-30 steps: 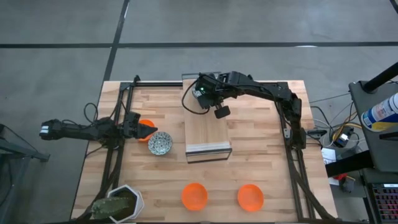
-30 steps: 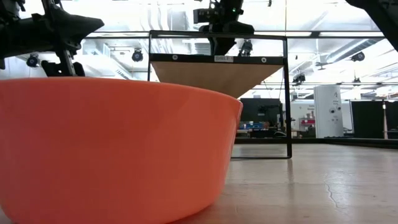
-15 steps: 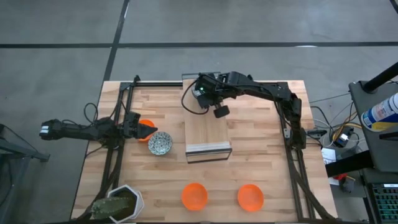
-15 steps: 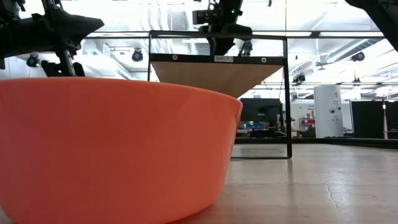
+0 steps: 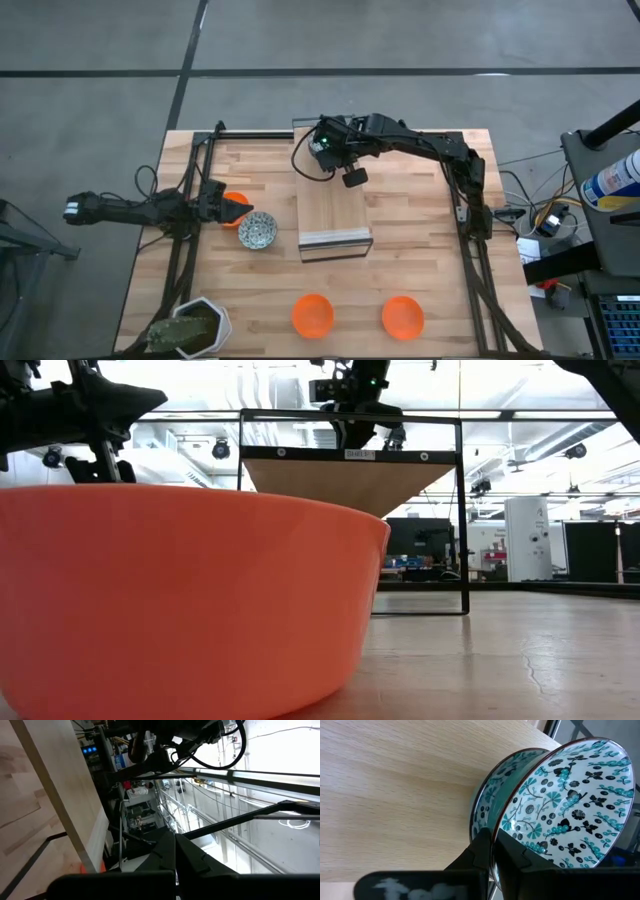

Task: Pick & Place Mini bowls
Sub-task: Stack the right blue bowl on top of the blue bowl on the shelf

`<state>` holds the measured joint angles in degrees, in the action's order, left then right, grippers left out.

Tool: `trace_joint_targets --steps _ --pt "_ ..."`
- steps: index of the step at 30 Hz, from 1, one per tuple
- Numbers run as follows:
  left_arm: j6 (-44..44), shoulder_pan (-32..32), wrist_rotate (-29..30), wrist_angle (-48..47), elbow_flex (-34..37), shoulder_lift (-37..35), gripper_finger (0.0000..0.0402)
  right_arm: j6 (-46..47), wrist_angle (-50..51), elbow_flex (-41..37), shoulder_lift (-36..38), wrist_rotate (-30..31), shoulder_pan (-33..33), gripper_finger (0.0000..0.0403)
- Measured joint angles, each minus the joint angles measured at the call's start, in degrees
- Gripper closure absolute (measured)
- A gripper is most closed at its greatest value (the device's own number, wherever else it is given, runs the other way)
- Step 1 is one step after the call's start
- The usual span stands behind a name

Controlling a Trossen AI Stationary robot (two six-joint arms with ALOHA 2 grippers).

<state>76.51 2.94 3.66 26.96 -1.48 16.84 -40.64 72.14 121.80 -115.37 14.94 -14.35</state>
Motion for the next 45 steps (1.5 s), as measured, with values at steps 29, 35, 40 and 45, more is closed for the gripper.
trace_joint_targets --steps 29,35,40,45 --pt "0.12 -0.01 0.00 0.01 0.00 0.00 0.0401 0.42 0.80 -0.52 0.00 -1.86 -0.94 0.0349" --pt "0.20 -0.02 0.00 0.02 0.00 0.00 0.0401 0.86 1.00 0.00 0.16 -1.42 -0.71 0.0347" --pt "0.28 -0.02 -0.01 0.02 0.00 0.00 0.0401 1.36 2.10 2.11 0.52 -1.33 -0.39 0.0347" --pt "0.28 0.00 0.00 0.02 0.00 0.00 0.0401 4.29 2.28 2.54 0.57 -1.27 -0.45 0.0359"
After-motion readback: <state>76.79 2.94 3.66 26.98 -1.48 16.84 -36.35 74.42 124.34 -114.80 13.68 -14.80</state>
